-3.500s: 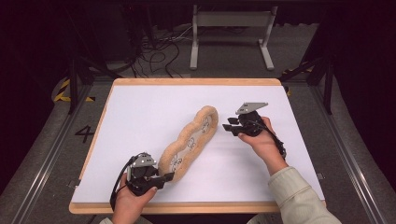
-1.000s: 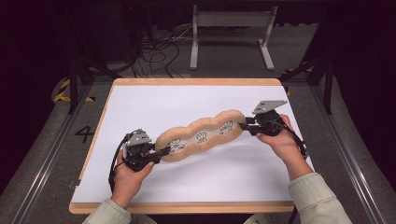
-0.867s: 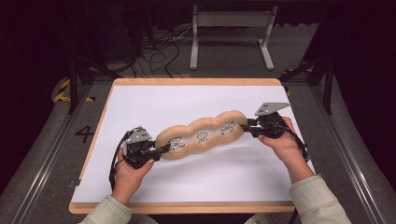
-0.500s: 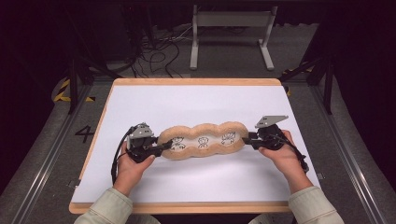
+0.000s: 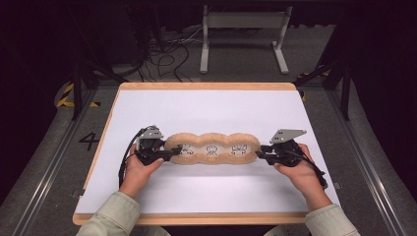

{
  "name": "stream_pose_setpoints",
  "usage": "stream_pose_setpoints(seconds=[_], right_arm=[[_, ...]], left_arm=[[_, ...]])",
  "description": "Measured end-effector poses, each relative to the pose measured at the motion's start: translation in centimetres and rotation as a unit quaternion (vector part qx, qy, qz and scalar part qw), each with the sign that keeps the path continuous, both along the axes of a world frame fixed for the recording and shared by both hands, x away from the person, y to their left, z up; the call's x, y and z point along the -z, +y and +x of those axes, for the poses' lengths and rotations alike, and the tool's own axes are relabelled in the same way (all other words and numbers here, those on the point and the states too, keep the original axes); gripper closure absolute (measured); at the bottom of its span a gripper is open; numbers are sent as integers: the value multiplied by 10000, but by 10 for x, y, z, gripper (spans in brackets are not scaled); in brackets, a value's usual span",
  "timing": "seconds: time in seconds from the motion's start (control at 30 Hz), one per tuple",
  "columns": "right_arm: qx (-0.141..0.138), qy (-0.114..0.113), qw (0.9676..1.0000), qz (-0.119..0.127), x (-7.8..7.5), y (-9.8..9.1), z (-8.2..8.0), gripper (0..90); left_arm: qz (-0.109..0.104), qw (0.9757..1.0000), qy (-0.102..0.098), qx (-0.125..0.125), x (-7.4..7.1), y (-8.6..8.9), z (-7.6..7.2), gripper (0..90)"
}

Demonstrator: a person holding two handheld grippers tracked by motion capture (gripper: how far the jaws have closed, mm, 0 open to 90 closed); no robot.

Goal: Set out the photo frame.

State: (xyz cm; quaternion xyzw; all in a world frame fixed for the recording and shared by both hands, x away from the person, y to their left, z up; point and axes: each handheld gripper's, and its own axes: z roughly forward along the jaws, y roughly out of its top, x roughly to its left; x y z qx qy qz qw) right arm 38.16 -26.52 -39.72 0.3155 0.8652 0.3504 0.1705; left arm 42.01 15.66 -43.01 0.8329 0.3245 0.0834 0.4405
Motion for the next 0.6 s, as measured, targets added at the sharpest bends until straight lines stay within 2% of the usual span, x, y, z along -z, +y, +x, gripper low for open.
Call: stream_pose_setpoints(seconds=[0.17,0.3,0.37,0.43,0.47,0.6], right_arm=[[11,-36,10000,86,2,-1,0,716],[43,-46,9996,280,5,-3,2,676],[54,-55,9996,279,7,-2,3,614],[106,-76,9995,280,7,-2,3,583],[130,-96,9995,290,6,-2,3,566],[200,-134,9988,419,2,-5,1,486]], left_arm=[[-84,9998,92,-143,2,-1,3,524],[6,9997,77,-241,2,-2,2,502],[23,9997,105,-239,2,-2,1,419],[-68,9996,223,-151,2,0,1,329],[-123,9995,263,-131,2,1,0,312],[-94,9997,133,-201,-3,7,-8,257]])
